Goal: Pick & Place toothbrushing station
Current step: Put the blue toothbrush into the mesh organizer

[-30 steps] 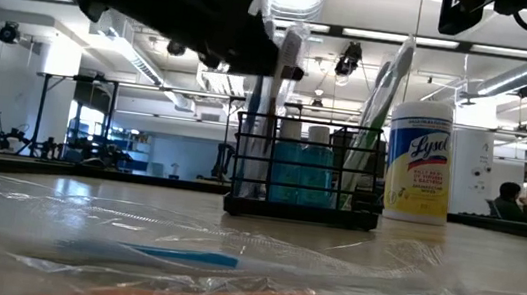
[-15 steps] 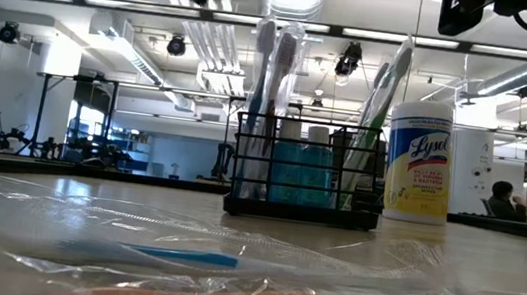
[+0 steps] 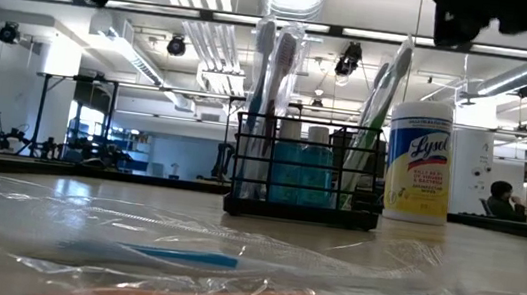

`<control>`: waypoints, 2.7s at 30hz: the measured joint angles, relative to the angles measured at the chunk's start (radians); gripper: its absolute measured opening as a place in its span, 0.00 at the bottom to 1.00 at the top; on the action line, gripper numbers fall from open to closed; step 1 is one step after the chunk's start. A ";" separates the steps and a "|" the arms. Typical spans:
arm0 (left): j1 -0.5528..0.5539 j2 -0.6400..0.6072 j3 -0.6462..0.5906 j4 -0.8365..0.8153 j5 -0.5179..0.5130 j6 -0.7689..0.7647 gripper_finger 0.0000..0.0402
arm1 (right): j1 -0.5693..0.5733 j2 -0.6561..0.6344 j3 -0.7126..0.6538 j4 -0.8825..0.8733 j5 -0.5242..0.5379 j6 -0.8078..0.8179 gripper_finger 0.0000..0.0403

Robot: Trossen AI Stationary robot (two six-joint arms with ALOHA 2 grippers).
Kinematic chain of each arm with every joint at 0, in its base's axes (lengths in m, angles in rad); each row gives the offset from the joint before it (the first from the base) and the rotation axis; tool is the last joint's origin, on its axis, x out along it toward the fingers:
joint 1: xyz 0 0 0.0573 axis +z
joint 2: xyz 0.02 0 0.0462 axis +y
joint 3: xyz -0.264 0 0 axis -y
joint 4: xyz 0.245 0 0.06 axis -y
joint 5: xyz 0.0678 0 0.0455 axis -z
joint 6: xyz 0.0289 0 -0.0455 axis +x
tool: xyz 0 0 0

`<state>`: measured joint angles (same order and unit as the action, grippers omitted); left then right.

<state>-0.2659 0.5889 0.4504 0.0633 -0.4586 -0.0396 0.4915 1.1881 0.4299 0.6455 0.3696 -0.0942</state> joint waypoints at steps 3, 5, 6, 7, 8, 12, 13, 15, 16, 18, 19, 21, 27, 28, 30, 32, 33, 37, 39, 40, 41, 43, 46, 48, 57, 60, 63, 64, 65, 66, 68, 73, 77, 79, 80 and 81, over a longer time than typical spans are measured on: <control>-0.001 -0.073 -0.144 0.119 0.019 -0.027 0.03 | -0.002 0.041 0.065 -0.017 0.029 0.030 0.02; -0.001 -0.123 -0.220 0.181 0.020 -0.034 0.03 | -0.001 0.095 0.137 -0.113 0.015 0.055 0.02; -0.001 -0.150 -0.249 0.197 0.021 -0.035 0.02 | 0.002 0.124 0.179 -0.188 0.008 0.088 0.02; -0.001 -0.176 -0.273 0.199 0.024 -0.035 0.01 | 0.002 0.155 0.228 -0.257 0.006 0.135 0.02; 0.000 -0.207 -0.295 0.194 0.026 -0.038 0.01 | 0.002 0.188 0.288 -0.325 0.004 0.185 0.02; 0.000 -0.310 -0.347 0.179 0.043 -0.049 0.02 | 0.017 0.343 0.508 -0.581 0.017 0.338 0.02; 0.000 -0.330 -0.356 0.159 0.046 -0.053 0.02 | 0.027 0.383 0.561 -0.624 0.025 0.358 0.02; 0.000 -0.380 -0.364 0.135 0.046 -0.057 0.01 | 0.050 0.442 0.654 -0.699 0.046 0.379 0.02; 0.000 -0.407 -0.375 0.119 0.049 -0.051 0.01 | 0.063 0.464 0.698 -0.714 0.049 0.378 0.02; 0.000 -0.460 -0.400 0.088 0.047 -0.039 0.01 | 0.090 0.492 0.760 -0.741 0.052 0.375 0.02; 0.000 -0.489 -0.405 0.084 0.049 -0.035 0.01 | 0.103 0.506 0.785 -0.745 0.052 0.370 0.02; 0.000 -0.544 -0.408 0.037 0.055 -0.032 0.01 | 0.123 0.533 0.833 -0.748 0.052 0.368 0.02; 0.000 -0.583 -0.410 -0.030 0.055 -0.040 0.02 | 0.142 0.647 1.036 -0.941 0.089 0.456 0.02; 0.000 -0.580 -0.411 -0.031 0.054 -0.041 0.03 | 0.141 0.676 1.075 -0.980 0.097 0.477 0.02; 0.001 -0.574 -0.415 -0.030 0.049 -0.041 0.04 | 0.140 0.729 1.144 -1.058 0.103 0.493 0.02; 0.001 -0.573 -0.419 -0.037 0.049 -0.037 0.05 | 0.138 0.789 1.216 -1.082 0.102 0.493 0.02; 0.001 -0.570 -0.421 -0.035 0.049 -0.037 0.06 | 0.138 0.816 1.245 -1.102 0.102 0.492 0.02; 0.001 -0.562 -0.423 -0.038 0.051 -0.039 0.06 | 0.124 0.923 1.368 -1.154 0.069 0.509 0.02; 0.001 -0.560 -0.423 -0.036 0.050 -0.039 0.05 | 0.109 0.975 1.432 -1.182 0.023 0.518 0.02; 0.001 -0.559 -0.423 -0.036 0.050 -0.039 0.05 | 0.103 0.999 1.461 -1.196 -0.002 0.529 0.02; 0.001 -0.559 -0.423 -0.036 0.050 -0.039 0.04 | 0.096 1.024 1.489 -1.217 -0.026 0.544 0.02; 0.001 -0.560 -0.423 -0.034 0.050 -0.039 0.04 | 0.081 1.072 1.543 -1.231 -0.098 0.570 0.02; 0.001 -0.558 -0.423 -0.038 0.050 -0.039 0.04 | 0.071 1.136 1.605 -1.240 -0.165 0.614 0.04; 0.001 -0.555 -0.423 -0.039 0.056 -0.049 0.05 | 0.069 1.169 1.633 -1.264 -0.168 0.650 0.08; 0.000 -0.552 -0.422 -0.048 0.076 -0.095 0.07 | 0.036 1.257 1.675 -1.350 -0.169 0.742 0.36; 0.000 -0.551 -0.422 -0.051 0.082 -0.111 0.06 | 0.025 1.273 1.672 -1.351 -0.170 0.742 0.43; 0.000 -0.551 -0.422 -0.053 0.082 -0.131 0.06 | 0.018 1.277 1.664 -1.349 -0.170 0.742 0.46; 0.000 -0.551 -0.422 -0.053 0.084 -0.137 0.06 | 0.017 1.277 1.660 -1.349 -0.170 0.742 0.46; 0.000 -0.551 -0.422 -0.053 0.087 -0.142 0.06 | 0.016 1.277 1.655 -1.348 -0.170 0.742 0.46; 0.000 -0.551 -0.422 -0.054 0.093 -0.144 0.07 | 0.016 1.277 1.650 -1.348 -0.170 0.741 0.46; 0.000 -0.551 -0.422 -0.055 0.104 -0.145 0.07 | 0.016 1.277 1.639 -1.348 -0.169 0.737 0.44; 0.000 -0.551 -0.421 -0.056 0.107 -0.150 0.07 | 0.014 1.277 1.597 -1.342 -0.163 0.729 0.38; 0.000 -0.551 -0.422 -0.056 0.107 -0.152 0.07 | 0.014 1.274 1.578 -1.338 -0.162 0.728 0.31; 0.000 -0.551 -0.422 -0.056 0.107 -0.152 0.08 | 0.014 1.273 1.575 -1.338 -0.162 0.728 0.25; 0.000 -0.551 -0.422 -0.056 0.107 -0.152 0.08 | 0.014 1.273 1.575 -1.338 -0.162 0.729 0.21; 0.000 -0.551 -0.422 -0.056 0.107 -0.152 0.08 | 0.014 1.273 1.576 -1.340 -0.162 0.729 0.18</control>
<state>-0.2661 0.0380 0.0288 0.0074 -0.3515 -0.1921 0.5056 2.4607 2.0064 -0.6948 0.2077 0.6346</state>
